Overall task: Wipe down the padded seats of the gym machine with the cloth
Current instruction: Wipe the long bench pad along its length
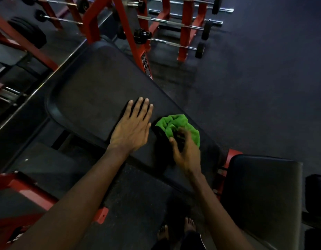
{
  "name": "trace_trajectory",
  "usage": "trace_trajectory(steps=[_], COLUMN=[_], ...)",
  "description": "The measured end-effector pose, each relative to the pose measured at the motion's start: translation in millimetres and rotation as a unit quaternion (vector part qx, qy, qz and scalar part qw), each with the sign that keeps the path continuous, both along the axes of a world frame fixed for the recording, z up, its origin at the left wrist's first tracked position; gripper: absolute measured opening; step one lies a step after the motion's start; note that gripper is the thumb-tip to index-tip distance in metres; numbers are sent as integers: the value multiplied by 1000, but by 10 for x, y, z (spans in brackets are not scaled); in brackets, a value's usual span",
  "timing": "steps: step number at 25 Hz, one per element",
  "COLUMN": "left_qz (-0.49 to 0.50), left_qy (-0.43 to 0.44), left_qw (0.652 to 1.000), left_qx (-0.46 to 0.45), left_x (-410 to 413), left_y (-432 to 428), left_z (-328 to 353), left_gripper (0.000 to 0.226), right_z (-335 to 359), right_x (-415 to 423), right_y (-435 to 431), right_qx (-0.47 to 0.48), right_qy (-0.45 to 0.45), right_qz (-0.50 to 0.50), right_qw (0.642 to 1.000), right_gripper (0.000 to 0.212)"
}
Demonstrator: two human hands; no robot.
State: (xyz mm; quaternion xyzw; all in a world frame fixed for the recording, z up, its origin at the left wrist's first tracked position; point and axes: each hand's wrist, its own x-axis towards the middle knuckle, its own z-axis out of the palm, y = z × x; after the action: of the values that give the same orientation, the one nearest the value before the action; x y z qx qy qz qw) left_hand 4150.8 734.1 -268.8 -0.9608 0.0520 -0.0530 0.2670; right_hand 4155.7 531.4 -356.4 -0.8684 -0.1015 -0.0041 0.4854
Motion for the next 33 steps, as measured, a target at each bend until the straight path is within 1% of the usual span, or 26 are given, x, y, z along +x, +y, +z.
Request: trace_trajectory(steps=[1,2,3,5,7,9,11,14,15,17,19,22,24,26,27,28,29,30,31,32,33], left_qz=[-2,-3,-3,-2,-2,-5,-2,-4,-4,-3,0,3,3,4,3,3,4,5,5,5,6], left_qy=[-4,-3,0,-1,-2,-2,-3,-10,-11,-6,-1,1,3,-2,-2,-2,-1,1,3,5,6], left_qw=[1000,1000,1000,1000,1000,1000,1000,1000,1000,1000,1000,1000,1000,1000,1000,1000,1000,1000,1000,1000,1000], left_qx=[-7,-15,-20,-16,-10,-4,-3,-10,-7,-13,-5,-3,-3,-8,-9,-8,-8,-7,-6,-5,-6], left_x=[7,5,2,-3,11,19,16,11,13,23,16,23,15,11,11,12,15,20,20,17,20], left_y=[5,4,2,-4,3,13,18,13,7,0,-4,-1,-6,14,16,14,12,13,12,7,1], left_z=[5,8,5,-7,-20,-35,-47,-49,-47,-33,-35,-33,-52,-53,-55,-57,-54,-52,-53,-54,-51], left_gripper=[64,64,65,65,65,65,65,65,65,66,66,65,65,65,65,65,65,65,65,66,66], right_z=[-57,-123,-190,-284,-283,-260,-268,-384,-414,-450,-347,-99,-79,-317,-520,-756,-1000,-1187,-1310,-1351,-1361], right_x=[69,142,210,297,402,447,278,-358,-457,-302,55,640,621,210,-34,-203,-269,-241,-130,0,104], right_y=[-52,-74,-58,117,335,414,446,431,409,426,531,732,748,574,398,172,-46,-214,-339,-416,-430], right_qx=[-17,-49,-78,-92,-74,-32,7,-14,-22,-16,-5,0,3,-3,-13,-27,-29,-15,4,15,10], right_qy=[-24,-58,-80,-64,-32,-24,-18,-46,-55,-58,-52,5,-5,-37,-39,-29,3,68,149,219,254], right_qz=[-23,-19,5,66,67,17,-18,-6,1,-1,-31,-94,-82,-30,-7,-7,-43,-112,-189,-244,-274], right_qw=[999,997,994,992,995,999,1000,999,998,998,998,996,997,999,999,999,999,991,971,945,928], right_gripper=[51,56,64,75,74,68,64,66,66,63,61,62,62,62,63,64,63,64,70,75,75])
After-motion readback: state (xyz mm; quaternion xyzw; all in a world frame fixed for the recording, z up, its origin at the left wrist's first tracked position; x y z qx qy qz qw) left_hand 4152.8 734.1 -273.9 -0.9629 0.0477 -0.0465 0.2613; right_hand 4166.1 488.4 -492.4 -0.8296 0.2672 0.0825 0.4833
